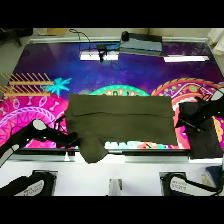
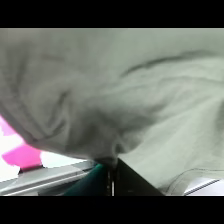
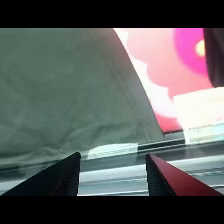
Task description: Fold the shirts.
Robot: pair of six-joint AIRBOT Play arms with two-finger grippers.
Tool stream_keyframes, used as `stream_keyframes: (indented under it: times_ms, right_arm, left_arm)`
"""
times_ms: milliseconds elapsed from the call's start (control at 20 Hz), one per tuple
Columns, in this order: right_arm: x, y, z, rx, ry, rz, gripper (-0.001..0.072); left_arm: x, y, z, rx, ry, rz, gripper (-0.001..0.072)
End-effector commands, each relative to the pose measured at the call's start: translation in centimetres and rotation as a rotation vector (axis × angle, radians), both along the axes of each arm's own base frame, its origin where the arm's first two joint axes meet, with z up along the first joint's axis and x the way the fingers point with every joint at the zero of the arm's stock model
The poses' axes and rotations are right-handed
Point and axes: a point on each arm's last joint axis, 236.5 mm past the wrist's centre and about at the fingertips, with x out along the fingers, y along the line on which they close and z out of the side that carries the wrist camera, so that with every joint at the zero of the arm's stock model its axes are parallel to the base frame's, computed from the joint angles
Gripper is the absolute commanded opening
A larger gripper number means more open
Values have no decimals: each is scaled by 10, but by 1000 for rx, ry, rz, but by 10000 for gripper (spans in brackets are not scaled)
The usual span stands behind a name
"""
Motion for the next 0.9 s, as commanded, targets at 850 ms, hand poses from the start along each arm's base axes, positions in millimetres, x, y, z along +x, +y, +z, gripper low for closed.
stream_keyframes:
  times_ms: [850]
  right_arm:
    - [-44,13,-74,56,169,22,518]
  left_arm:
    - [6,0,-1,3,-50,-28,38]
